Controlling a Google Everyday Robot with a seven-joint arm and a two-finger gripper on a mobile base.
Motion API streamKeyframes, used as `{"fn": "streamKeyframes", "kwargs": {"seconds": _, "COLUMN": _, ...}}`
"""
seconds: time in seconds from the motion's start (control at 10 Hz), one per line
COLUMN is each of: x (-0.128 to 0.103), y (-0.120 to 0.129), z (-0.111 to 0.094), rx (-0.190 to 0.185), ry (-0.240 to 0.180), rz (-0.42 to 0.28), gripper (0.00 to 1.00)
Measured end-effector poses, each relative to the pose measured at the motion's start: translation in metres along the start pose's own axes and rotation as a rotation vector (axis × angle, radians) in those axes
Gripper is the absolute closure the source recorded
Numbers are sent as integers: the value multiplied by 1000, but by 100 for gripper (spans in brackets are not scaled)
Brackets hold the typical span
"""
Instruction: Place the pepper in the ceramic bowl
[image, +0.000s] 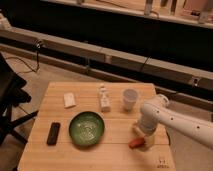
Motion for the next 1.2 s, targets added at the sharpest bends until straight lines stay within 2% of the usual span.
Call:
{"fn": "streamKeyframes", "kwargs": {"seconds": 0.4, "x": -8, "y": 5, "z": 7, "rx": 12, "ry": -28, "rz": -17, "gripper": 20}}
{"fn": "streamKeyframes", "kwargs": {"seconds": 0.7, "x": -11, "y": 9, "z": 15, "rx": 5, "ry": -47, "rz": -20, "gripper": 21}}
{"fn": "streamKeyframes", "kwargs": {"seconds": 0.9, "x": -13, "y": 12, "z": 20, "rx": 0, "ry": -49, "rz": -22, "gripper": 40}}
{"fn": "streamKeyframes", "kwargs": {"seconds": 1.2, "x": -13, "y": 12, "z": 20, "rx": -3, "ry": -49, "rz": -17, "gripper": 75}}
